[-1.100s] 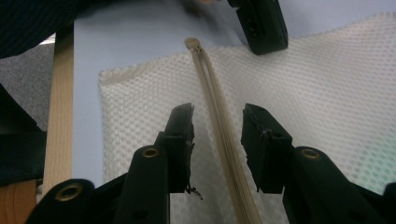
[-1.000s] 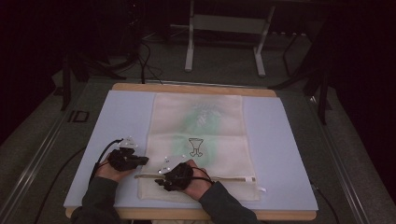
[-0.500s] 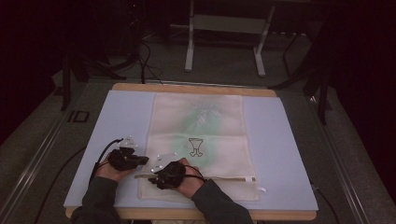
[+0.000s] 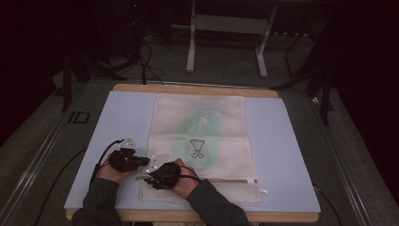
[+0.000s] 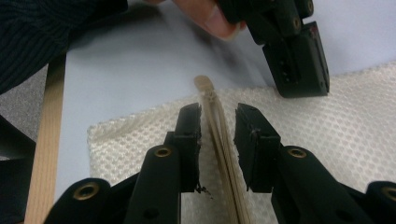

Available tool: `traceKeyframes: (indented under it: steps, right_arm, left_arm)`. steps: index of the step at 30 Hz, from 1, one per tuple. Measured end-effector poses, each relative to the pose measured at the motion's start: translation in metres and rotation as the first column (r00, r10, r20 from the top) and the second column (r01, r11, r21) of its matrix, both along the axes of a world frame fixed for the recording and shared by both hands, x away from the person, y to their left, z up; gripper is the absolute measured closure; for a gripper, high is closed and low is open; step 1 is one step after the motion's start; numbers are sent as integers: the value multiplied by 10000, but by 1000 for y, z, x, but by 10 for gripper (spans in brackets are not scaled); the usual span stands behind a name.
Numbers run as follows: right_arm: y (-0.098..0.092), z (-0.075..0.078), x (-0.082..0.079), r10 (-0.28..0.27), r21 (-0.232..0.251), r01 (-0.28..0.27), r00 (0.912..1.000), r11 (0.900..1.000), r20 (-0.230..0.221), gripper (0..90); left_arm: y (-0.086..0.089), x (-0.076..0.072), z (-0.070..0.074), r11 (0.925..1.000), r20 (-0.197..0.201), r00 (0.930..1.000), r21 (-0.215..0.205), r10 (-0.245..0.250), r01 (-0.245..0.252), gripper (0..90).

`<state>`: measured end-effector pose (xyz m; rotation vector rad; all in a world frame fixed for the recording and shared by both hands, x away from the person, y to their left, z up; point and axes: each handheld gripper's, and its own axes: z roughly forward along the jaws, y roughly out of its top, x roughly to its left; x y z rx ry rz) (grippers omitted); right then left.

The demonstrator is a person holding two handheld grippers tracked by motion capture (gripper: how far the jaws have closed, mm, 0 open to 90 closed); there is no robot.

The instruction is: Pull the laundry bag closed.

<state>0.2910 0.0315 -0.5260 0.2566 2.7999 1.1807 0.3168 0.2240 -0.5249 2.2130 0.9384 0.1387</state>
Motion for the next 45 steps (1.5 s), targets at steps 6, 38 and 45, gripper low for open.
traceKeyframes:
  steps: [6, 38, 45]
  right_arm:
    - [6, 0, 1, 200, 27, -200, 9998, 9998, -92, 767]
    - [29, -3, 4, 308, 49, -308, 9994, 9995, -128, 759]
    - [39, -6, 4, 314, -249, -312, 9995, 9992, 67, 762]
  left_arm:
    - [0, 0, 1, 10000, 2, 10000, -14, -26, 26, 879]
    - [7, 0, 2, 9992, 64, 9996, -273, 286, -284, 879]
    - [8, 0, 2, 9992, 59, 9996, -271, 291, -289, 879]
